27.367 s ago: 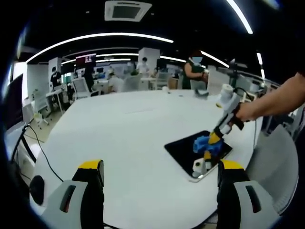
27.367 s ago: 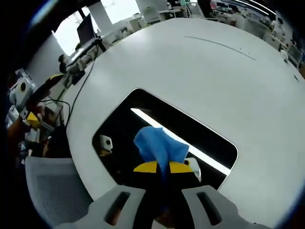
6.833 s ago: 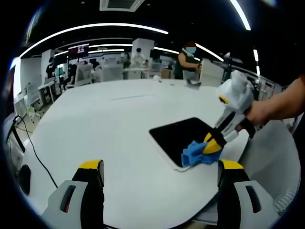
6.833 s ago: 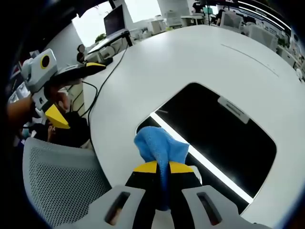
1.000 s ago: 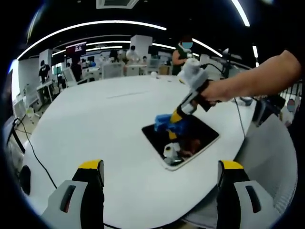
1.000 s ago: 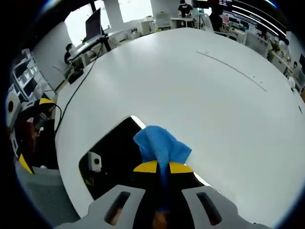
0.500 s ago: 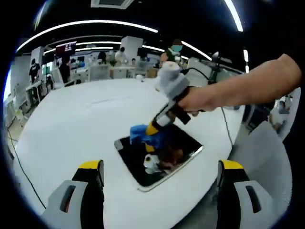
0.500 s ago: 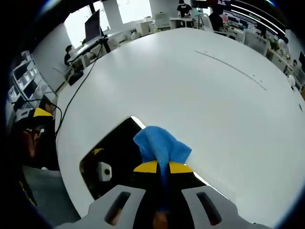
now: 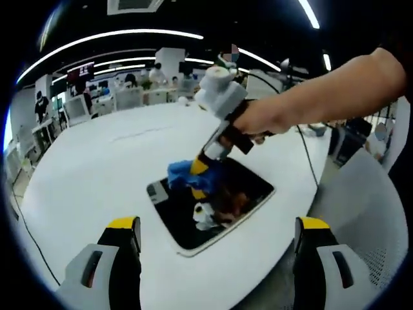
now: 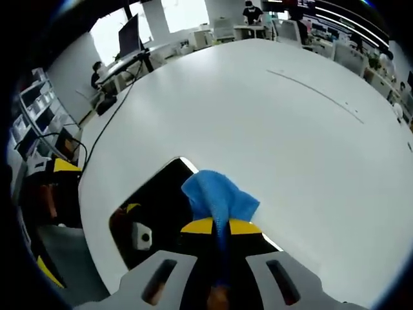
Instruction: Wipe the mirror surface with the cleaning cloth until all visible marks leave the cleaned area.
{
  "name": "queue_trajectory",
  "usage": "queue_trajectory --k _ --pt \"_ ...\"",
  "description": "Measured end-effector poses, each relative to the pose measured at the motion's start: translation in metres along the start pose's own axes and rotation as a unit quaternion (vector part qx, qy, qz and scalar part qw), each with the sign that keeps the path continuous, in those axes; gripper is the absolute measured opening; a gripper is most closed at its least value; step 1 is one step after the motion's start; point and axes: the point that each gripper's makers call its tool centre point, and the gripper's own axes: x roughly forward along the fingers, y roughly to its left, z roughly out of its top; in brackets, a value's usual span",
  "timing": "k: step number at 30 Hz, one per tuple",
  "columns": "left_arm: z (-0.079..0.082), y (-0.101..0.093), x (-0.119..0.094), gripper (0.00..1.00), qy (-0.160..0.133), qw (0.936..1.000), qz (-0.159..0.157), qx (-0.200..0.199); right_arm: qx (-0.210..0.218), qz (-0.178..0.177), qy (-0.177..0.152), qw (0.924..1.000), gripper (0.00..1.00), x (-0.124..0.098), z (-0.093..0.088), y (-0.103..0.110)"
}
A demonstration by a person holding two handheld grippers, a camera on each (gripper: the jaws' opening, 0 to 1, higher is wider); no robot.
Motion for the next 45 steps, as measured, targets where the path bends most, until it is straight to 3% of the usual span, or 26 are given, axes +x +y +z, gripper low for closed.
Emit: queue_trajectory --k 8,15,20,22,24,30,45 --pt "-0.005 -0.003 -0.006 1.00 -0.004 1.0000 0.004 -0.007 -0.013 -0.002 0.009 0.9999 0.01 -0.007 -0.009 -0.010" --pt "0.007 -0.010 -0.007 1.00 -0.019 0.9998 0.000 -0.006 -0.012 -0.005 0.008 0.9999 0.01 -0.013 -0.016 -0.018" --pt "-0.007 -0.009 -0.004 1.00 -0.001 0.9998 0.015 0.014 -0.015 -0.008 0.007 0.9998 0.01 -0.015 -0.020 -0.021" --pt "-0.017 -0.005 -0.002 1.00 0.016 0.9996 0.017 -0.016 -0.013 -0.007 0.006 0.9999 0.01 -0.017 -0.022 -0.024" --pt "-0.010 -0.004 -0.002 1.00 -0.010 0.9994 0.015 -0.031 -0.013 -0.009 0.006 0.9999 0.01 -0.019 -0.025 -0.027" --pt "-0.011 -0.003 -0.004 1.00 -0.016 0.9987 0.016 -0.044 -0.007 -0.017 0.000 0.9998 0.02 -0.024 -0.031 -0.032" --pt "-0.012 -0.003 -0.004 1.00 -0.008 0.9994 0.021 -0.025 -0.012 -0.034 0.009 0.9993 0.02 -0.031 -0.040 -0.046"
